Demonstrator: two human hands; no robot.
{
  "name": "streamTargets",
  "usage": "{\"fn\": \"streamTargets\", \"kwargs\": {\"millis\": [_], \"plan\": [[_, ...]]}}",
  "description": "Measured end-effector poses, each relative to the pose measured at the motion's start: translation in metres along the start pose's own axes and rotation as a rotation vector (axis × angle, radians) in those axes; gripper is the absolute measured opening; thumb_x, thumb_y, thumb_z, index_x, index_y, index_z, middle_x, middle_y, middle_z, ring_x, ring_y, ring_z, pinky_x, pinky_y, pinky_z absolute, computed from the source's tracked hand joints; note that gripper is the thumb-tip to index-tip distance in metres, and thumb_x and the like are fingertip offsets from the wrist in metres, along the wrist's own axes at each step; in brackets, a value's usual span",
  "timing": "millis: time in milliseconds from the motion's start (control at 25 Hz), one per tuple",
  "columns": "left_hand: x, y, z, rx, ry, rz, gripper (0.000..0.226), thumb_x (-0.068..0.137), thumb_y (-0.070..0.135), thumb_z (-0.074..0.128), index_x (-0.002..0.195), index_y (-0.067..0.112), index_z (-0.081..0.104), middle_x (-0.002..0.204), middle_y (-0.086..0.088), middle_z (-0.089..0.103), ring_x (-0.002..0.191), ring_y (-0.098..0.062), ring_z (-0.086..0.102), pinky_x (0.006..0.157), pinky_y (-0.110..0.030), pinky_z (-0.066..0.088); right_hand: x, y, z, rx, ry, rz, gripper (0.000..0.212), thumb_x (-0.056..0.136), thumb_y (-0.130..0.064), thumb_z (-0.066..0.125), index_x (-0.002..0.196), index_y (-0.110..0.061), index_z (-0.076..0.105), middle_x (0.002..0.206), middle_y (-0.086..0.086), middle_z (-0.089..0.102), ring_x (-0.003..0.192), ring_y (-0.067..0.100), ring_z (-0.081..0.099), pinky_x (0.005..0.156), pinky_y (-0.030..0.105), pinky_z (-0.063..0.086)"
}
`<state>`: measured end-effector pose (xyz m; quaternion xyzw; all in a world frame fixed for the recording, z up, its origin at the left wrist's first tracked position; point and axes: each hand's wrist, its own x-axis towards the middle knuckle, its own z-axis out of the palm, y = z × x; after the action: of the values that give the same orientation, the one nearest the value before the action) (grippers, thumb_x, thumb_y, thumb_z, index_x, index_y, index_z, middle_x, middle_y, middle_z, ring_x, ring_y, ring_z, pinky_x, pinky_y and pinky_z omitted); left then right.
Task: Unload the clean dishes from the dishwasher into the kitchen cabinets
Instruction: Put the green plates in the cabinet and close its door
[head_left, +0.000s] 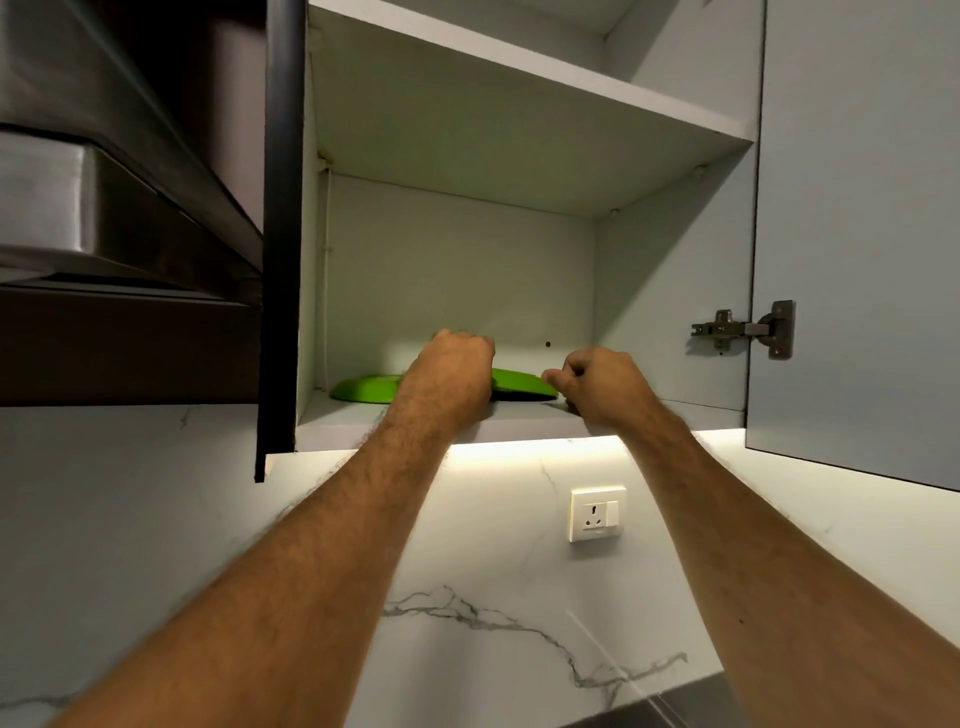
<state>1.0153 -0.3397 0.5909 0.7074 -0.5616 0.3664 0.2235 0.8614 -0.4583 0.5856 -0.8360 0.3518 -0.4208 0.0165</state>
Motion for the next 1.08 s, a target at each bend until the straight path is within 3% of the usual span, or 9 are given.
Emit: {"fn": "streamTargets", "kwargs": {"millis": [160, 280, 400, 520, 760, 960, 1080], "plan": [[-0.008, 0.008, -0.009, -0.023, 0.045, 0.0, 0.041, 0.077, 0.028, 0.075, 0.114, 0.015, 0.061, 0.103, -0.009, 0.066, 0.098, -0.029, 0.06, 0.079, -0.038, 0.054, -0.031, 0.002, -0.013, 0.052, -0.073, -0.053, 0.035, 0.098, -0.039, 0.055, 0.079, -0.011, 0.067, 0.073, 0.001, 0.063, 0.068, 0.015, 0.055, 0.058, 0.026, 0.04], [-0.014, 0.011, -0.012, -0.134, -0.003, -0.058, 0.038, 0.084, 0.018, 0.066, 0.121, 0.016, 0.058, 0.114, -0.01, 0.062, 0.11, -0.031, 0.056, 0.088, -0.039, 0.052, -0.053, 0.002, -0.031, -0.003, -0.164, -0.087, 0.022, 0.097, -0.034, 0.054, 0.099, -0.02, 0.071, 0.099, -0.003, 0.071, 0.093, 0.018, 0.063, 0.075, 0.027, 0.048], [-0.025, 0.014, -0.015, -0.289, -0.105, -0.053, 0.045, 0.097, 0.015, 0.051, 0.141, 0.017, 0.044, 0.145, -0.014, 0.04, 0.145, -0.033, 0.022, 0.113, -0.04, 0.03, -0.074, 0.007, -0.061, -0.185, -0.22, -0.118, 0.025, 0.095, -0.033, 0.056, 0.116, -0.027, 0.068, 0.114, -0.003, 0.069, 0.104, 0.019, 0.062, 0.091, 0.032, 0.049], [-0.04, 0.025, -0.025, -0.302, -0.16, -0.028, 0.056, 0.096, 0.012, 0.055, 0.148, 0.017, 0.034, 0.155, -0.011, 0.028, 0.15, -0.029, 0.003, 0.119, -0.042, 0.02, -0.089, 0.016, -0.095, -0.346, -0.193, -0.164, 0.028, 0.095, -0.033, 0.057, 0.122, -0.028, 0.064, 0.124, 0.0, 0.065, 0.107, 0.02, 0.06, 0.094, 0.036, 0.05], [-0.042, 0.107, -0.081, -0.368, -0.09, 0.103, 0.073, 0.085, -0.009, 0.048, 0.149, 0.022, 0.032, 0.16, 0.001, 0.022, 0.15, -0.015, 0.007, 0.119, -0.035, 0.023, -0.102, 0.034, -0.185, -0.428, -0.002, -0.213, 0.027, 0.097, -0.032, 0.055, 0.121, -0.026, 0.064, 0.124, 0.001, 0.063, 0.115, 0.02, 0.054, 0.097, 0.036, 0.047], [-0.022, 0.191, -0.155, -0.487, 0.036, 0.155, 0.079, 0.082, -0.008, 0.048, 0.15, 0.027, 0.028, 0.16, 0.005, 0.018, 0.15, -0.014, 0.003, 0.122, -0.045, 0.016, -0.125, 0.047, -0.287, -0.344, 0.362, -0.205, 0.024, 0.097, -0.02, 0.051, 0.114, -0.022, 0.068, 0.117, 0.001, 0.066, 0.119, 0.019, 0.05, 0.098, 0.035, 0.044], [-0.014, 0.237, -0.194, -0.533, 0.113, 0.181, 0.078, 0.083, -0.007, 0.048, 0.15, 0.027, 0.028, 0.16, 0.006, 0.018, 0.15, -0.013, 0.003, 0.122, -0.043, 0.014, -0.144, 0.061, -0.349, -0.26, 0.525, -0.138, 0.025, 0.094, -0.018, 0.052, 0.111, -0.022, 0.069, 0.117, 0.003, 0.066, 0.122, 0.021, 0.049, 0.098, 0.036, 0.045]]}}
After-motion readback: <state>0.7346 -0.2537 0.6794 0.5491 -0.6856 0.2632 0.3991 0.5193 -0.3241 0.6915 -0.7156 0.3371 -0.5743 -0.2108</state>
